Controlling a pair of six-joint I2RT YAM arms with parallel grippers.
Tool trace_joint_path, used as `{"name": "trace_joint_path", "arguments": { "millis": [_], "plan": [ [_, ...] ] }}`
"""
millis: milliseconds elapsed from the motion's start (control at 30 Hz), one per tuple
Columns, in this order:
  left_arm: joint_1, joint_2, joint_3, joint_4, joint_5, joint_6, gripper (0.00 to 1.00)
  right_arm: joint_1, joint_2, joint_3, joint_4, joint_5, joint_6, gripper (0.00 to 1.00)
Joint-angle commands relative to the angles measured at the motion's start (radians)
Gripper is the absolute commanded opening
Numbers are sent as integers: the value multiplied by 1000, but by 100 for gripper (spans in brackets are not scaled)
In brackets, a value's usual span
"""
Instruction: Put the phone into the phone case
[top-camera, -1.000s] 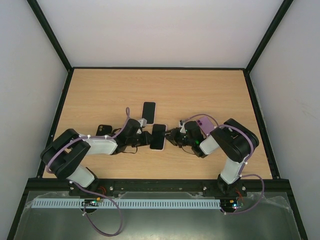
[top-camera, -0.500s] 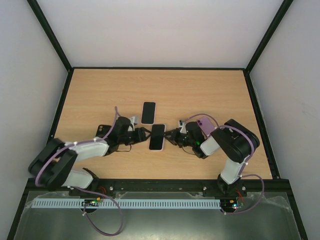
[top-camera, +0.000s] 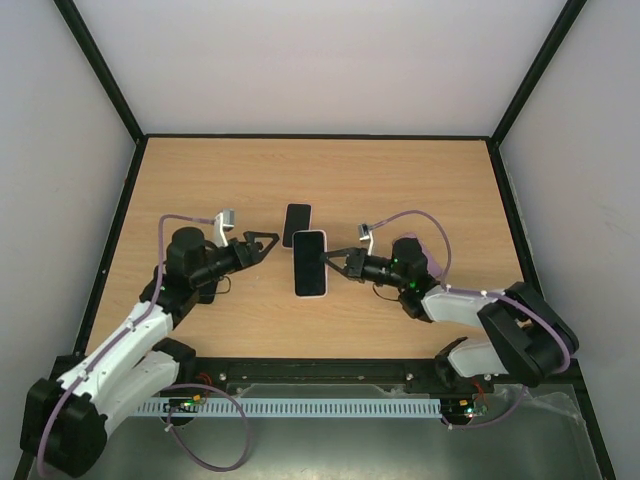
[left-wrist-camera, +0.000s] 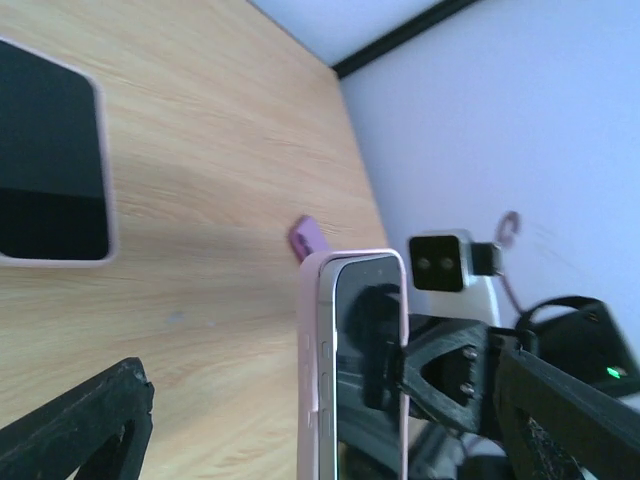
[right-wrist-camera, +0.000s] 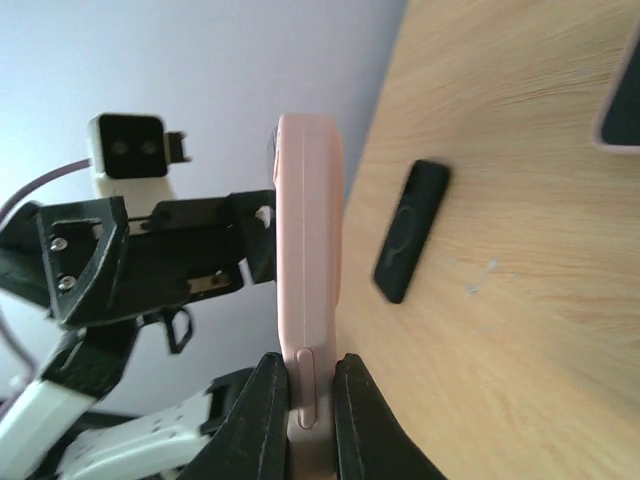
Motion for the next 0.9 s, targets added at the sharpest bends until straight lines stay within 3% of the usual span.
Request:
{"name": "trace_joint_path", "arguments": {
  "millis": [0,133,300,533,867],
  "plan": [
    [2,-68,11,121,177,-83,92,6,-70,-31,272,-142,144,2],
    [-7,-93,-57,334,249,-199,90,9,-99,-47,423,-181,261,2],
    [-43,-69,-95,449,249,-249,85,24,-90,-51,545,-199,355,2],
    [-102,-26,-92,519,238,-272,71,42,-20,-55,742,-200,472,2],
    [-114,-12,-96,562,229,-289,62,56,76,-68,913,-188,564,2]
  ]
}}
